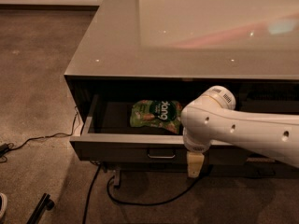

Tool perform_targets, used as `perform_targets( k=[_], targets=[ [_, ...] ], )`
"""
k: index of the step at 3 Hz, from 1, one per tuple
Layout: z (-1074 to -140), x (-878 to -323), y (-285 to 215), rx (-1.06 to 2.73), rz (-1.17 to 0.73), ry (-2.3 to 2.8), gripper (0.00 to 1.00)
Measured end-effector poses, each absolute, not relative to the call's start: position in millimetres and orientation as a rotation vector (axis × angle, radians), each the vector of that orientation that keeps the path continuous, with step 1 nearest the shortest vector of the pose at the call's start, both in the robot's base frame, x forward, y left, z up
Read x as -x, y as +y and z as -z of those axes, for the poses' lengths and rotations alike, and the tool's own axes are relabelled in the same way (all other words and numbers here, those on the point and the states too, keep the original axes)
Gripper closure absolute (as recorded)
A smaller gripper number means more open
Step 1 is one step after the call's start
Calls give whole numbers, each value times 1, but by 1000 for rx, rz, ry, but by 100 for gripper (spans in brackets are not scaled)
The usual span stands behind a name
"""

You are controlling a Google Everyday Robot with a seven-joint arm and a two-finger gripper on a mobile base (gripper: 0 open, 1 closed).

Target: Open top drawer

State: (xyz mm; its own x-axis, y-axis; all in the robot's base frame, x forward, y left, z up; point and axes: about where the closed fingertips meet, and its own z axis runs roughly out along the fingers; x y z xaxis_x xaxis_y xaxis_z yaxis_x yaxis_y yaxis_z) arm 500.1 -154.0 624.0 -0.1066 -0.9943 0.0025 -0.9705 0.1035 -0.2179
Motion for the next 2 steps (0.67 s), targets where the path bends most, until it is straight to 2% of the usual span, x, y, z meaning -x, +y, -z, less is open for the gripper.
perform_targets(
  k=[1, 2],
  targets=[
    [-639, -481, -147, 2009, 332, 2195, 19],
    [-645, -468, -149, 2005, 370, 2208, 42]
  ],
)
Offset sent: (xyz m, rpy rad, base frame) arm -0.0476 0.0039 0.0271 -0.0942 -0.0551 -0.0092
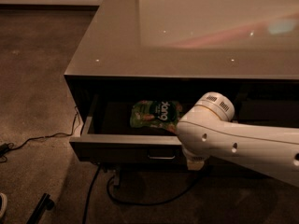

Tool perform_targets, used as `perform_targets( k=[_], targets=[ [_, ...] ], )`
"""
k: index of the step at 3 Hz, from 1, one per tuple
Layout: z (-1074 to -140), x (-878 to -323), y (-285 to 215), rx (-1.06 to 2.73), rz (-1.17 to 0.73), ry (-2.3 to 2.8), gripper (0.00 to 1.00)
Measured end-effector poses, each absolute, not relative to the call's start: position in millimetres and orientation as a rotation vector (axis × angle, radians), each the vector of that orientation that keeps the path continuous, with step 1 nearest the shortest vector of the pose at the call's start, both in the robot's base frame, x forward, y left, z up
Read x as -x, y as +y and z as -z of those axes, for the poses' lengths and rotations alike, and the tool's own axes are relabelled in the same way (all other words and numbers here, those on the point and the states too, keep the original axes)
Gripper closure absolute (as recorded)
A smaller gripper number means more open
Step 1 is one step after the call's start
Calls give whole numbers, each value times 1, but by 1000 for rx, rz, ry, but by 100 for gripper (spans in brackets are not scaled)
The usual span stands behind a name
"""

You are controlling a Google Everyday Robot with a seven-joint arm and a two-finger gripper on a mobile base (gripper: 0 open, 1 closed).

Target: Open top drawer

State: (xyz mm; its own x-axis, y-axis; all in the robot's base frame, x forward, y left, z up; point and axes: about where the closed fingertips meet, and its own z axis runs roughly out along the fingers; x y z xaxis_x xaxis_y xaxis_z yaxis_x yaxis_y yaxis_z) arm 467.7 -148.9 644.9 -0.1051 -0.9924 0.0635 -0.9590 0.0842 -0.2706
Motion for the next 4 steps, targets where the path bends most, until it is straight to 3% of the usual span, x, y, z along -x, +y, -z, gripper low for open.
perform_targets(
  k=[2, 3, 4],
  targets=[
    [-644, -452, -163, 1972, 375, 2269, 88],
    [-644, -452, -163, 1972, 375, 2269, 86],
    [-644, -452, -163, 1972, 375, 2269, 62]
  ],
)
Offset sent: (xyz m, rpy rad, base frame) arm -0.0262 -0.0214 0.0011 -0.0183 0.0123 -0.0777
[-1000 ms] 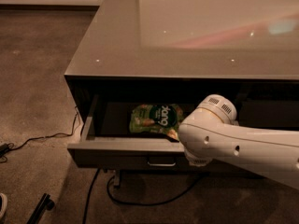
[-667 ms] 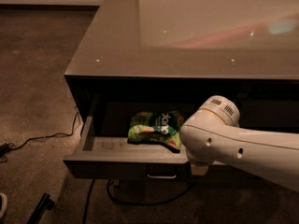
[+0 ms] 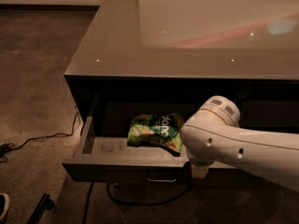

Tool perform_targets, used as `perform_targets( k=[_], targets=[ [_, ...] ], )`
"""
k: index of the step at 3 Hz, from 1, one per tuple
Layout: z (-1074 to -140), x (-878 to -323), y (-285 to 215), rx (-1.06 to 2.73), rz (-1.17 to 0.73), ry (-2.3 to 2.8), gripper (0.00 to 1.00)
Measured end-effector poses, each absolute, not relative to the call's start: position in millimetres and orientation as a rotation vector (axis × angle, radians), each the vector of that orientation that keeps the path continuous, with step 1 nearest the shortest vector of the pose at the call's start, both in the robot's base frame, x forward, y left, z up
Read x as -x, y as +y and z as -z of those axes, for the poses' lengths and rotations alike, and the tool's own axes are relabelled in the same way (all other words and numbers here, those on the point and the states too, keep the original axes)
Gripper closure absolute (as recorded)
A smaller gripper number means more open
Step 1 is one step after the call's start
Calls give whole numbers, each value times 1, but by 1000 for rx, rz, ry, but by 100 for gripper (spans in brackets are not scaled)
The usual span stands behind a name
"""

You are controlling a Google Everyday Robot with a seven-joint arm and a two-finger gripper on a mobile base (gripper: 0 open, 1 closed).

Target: Open top drawer

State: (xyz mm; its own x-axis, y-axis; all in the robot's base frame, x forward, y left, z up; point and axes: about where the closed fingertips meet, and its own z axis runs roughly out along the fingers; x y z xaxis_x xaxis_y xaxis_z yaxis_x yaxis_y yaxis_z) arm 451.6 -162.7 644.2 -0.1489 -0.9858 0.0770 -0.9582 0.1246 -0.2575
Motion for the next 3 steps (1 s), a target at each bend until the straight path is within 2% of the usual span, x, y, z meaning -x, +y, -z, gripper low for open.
perform_targets(
  k=[2, 3],
  targets=[
    [-644, -452, -163, 1972, 375, 2269, 16],
    [-644, -452, -163, 1972, 375, 2269, 0]
  ],
)
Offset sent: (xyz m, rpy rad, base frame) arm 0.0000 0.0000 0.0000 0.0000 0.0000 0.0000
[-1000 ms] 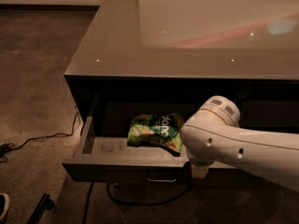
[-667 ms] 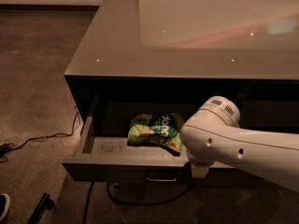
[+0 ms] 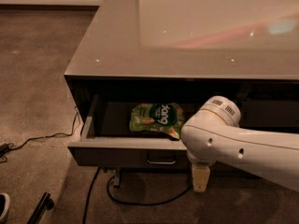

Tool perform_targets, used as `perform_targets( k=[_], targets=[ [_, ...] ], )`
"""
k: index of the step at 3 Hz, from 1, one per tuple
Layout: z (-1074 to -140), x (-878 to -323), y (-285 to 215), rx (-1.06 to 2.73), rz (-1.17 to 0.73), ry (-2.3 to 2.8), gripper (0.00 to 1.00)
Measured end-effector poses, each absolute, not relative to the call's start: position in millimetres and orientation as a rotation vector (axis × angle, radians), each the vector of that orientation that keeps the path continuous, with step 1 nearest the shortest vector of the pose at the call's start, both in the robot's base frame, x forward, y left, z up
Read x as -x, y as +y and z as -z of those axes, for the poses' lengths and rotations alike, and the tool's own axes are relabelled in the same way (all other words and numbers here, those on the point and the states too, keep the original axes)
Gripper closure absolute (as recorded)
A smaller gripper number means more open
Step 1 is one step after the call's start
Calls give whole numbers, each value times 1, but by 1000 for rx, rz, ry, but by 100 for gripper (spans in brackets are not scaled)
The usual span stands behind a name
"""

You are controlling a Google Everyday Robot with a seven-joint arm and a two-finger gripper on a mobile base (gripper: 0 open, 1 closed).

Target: Open top drawer

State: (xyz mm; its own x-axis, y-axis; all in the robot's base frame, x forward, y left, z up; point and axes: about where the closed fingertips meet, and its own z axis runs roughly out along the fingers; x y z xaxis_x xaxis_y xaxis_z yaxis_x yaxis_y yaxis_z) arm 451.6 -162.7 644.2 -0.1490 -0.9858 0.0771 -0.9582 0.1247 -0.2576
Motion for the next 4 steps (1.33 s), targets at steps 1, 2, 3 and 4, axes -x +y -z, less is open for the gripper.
perform_targets(
  k=[1, 2, 3, 4],
  targets=[
    [-644, -452, -163, 1972, 382, 2272, 0],
    [-643, -447, -165, 1970, 445, 2275, 18],
    [-643, -427, -170, 1969, 576, 2288, 49],
    [-646, -409, -178, 1958, 637, 2309, 72]
  ],
)
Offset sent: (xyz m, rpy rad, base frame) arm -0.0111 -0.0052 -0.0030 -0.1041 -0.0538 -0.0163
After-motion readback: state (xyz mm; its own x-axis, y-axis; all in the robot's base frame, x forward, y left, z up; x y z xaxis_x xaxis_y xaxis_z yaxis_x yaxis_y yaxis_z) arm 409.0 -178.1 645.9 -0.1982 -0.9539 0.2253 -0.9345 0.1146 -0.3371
